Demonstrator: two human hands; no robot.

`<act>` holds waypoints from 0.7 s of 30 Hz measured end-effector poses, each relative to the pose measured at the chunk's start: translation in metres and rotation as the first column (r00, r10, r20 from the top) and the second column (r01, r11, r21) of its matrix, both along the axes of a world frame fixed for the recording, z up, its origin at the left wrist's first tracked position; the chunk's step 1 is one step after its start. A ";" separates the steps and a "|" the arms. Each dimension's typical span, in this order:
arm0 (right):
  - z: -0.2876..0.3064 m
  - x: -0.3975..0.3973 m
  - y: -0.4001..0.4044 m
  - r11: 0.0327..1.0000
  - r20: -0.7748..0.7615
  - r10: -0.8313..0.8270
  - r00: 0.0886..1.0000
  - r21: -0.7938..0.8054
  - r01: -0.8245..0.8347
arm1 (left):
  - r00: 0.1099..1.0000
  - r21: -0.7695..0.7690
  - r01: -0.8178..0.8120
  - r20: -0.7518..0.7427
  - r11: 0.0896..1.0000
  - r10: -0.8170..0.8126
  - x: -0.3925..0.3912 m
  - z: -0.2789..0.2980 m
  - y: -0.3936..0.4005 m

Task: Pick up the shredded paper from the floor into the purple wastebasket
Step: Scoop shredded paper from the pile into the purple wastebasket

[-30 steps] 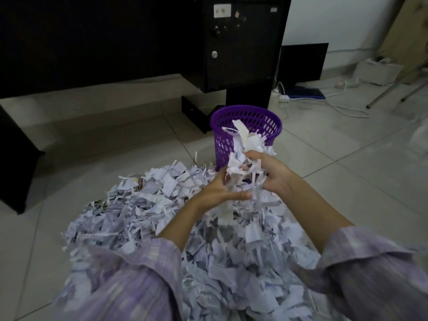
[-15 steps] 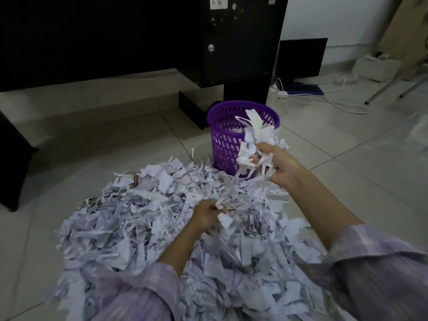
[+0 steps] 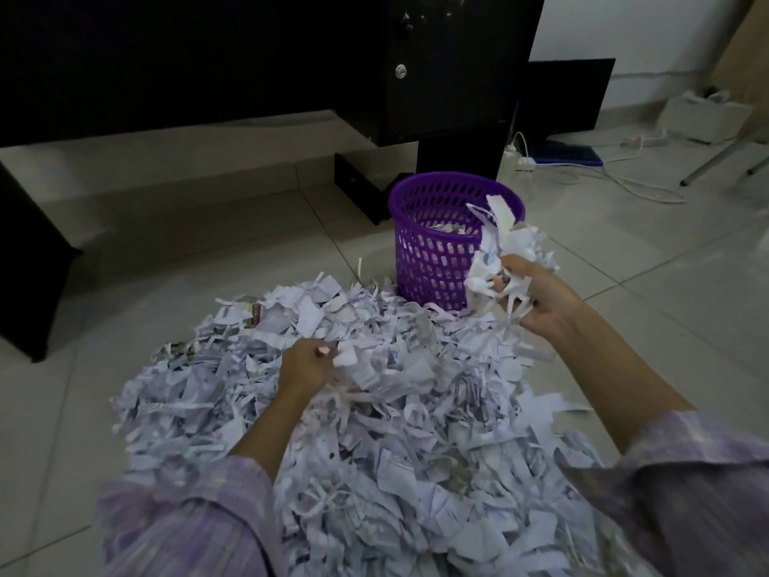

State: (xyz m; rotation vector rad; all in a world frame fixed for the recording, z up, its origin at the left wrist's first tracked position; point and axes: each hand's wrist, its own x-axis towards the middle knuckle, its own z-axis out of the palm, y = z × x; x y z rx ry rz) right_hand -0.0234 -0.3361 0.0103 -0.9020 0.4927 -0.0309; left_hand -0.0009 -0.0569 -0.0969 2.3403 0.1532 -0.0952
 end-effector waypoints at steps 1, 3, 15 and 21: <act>-0.003 0.000 0.004 1.000 -0.016 0.022 1.000 -0.017 -0.022 | 0.999 -0.067 -0.012 0.030 0.998 0.014 0.001 0.005 -0.003; -0.010 0.002 0.011 0.997 -0.032 0.069 0.997 -0.025 -0.070 | 0.999 -0.208 -0.010 0.044 0.978 0.019 0.003 0.016 -0.015; -0.007 0.013 0.043 0.984 -0.030 0.154 0.988 0.097 -0.151 | 0.755 -0.505 0.493 -0.156 0.708 -0.637 -0.013 0.036 -0.081; -0.023 0.010 0.010 0.972 -0.085 0.155 0.984 -0.167 -0.167 | 0.950 -0.685 0.049 -0.191 0.727 -0.245 0.004 0.037 -0.058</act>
